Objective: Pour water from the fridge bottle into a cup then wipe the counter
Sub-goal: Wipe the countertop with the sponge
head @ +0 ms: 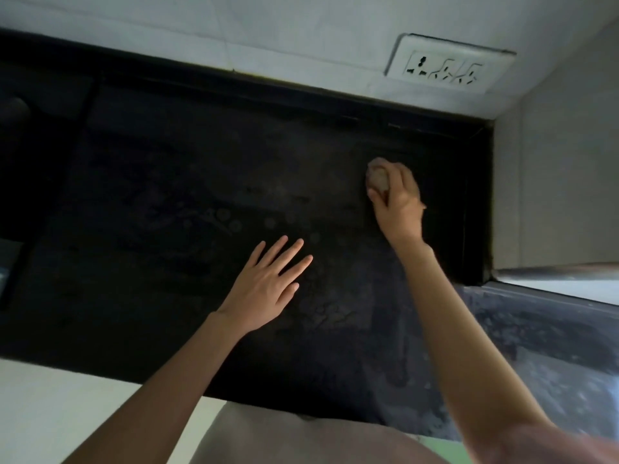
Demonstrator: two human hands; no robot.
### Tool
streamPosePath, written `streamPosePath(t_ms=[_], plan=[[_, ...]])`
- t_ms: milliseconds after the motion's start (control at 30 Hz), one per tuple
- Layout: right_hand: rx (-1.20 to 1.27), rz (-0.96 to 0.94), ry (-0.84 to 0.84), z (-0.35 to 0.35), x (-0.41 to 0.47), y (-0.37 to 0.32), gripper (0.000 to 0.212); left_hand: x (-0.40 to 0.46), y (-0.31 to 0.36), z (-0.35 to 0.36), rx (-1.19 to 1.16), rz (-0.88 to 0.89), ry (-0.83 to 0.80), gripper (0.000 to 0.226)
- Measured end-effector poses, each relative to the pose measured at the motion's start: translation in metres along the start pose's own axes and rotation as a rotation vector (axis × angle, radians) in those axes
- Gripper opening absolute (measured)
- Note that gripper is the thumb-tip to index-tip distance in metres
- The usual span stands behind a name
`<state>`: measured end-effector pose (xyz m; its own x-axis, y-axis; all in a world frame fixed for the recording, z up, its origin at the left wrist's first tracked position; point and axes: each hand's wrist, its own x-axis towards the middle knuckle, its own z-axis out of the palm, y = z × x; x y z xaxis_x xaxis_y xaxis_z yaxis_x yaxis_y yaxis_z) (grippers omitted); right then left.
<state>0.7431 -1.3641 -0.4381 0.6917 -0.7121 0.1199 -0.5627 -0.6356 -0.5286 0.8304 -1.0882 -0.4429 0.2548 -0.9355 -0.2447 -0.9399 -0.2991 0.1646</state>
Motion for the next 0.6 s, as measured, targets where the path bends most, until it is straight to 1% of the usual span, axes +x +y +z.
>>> streamPosePath(t_ms=[67, 133, 200, 267, 333, 400, 467, 533, 600], plan=[[0.029, -0.132, -0.055, 0.013, -0.01, -0.028, 0.048, -0.002, -0.001, -0.004, 0.005, -0.018, -0.009, 0.054], [0.061, -0.244, -0.109, 0.02, -0.048, -0.05, 0.046, -0.01, -0.002, -0.008, -0.004, -0.041, -0.005, 0.056], [0.093, -0.291, -0.134, 0.017, -0.101, -0.057, 0.044, -0.024, -0.003, -0.01, -0.011, -0.057, 0.0, 0.057], [0.091, -0.305, -0.172, 0.007, -0.152, -0.05, 0.044, -0.04, -0.005, -0.011, -0.001, -0.06, -0.009, 0.055], [0.071, -0.283, -0.18, -0.01, -0.186, -0.032, 0.043, -0.058, -0.007, -0.009, 0.002, -0.062, -0.026, 0.05], [0.042, -0.205, -0.131, -0.028, -0.194, -0.009, 0.042, -0.073, -0.008, -0.007, 0.001, -0.077, -0.061, 0.053], [0.01, -0.087, -0.066, -0.039, -0.18, 0.01, 0.045, -0.086, -0.009, -0.003, 0.018, -0.094, -0.089, 0.058], [-0.004, 0.022, -0.01, -0.038, -0.152, 0.016, 0.048, -0.096, -0.008, 0.001, 0.037, -0.119, -0.095, 0.055], [0.0, 0.042, 0.032, -0.023, -0.124, 0.004, 0.047, -0.104, -0.009, 0.002, 0.059, -0.145, -0.096, 0.055]])
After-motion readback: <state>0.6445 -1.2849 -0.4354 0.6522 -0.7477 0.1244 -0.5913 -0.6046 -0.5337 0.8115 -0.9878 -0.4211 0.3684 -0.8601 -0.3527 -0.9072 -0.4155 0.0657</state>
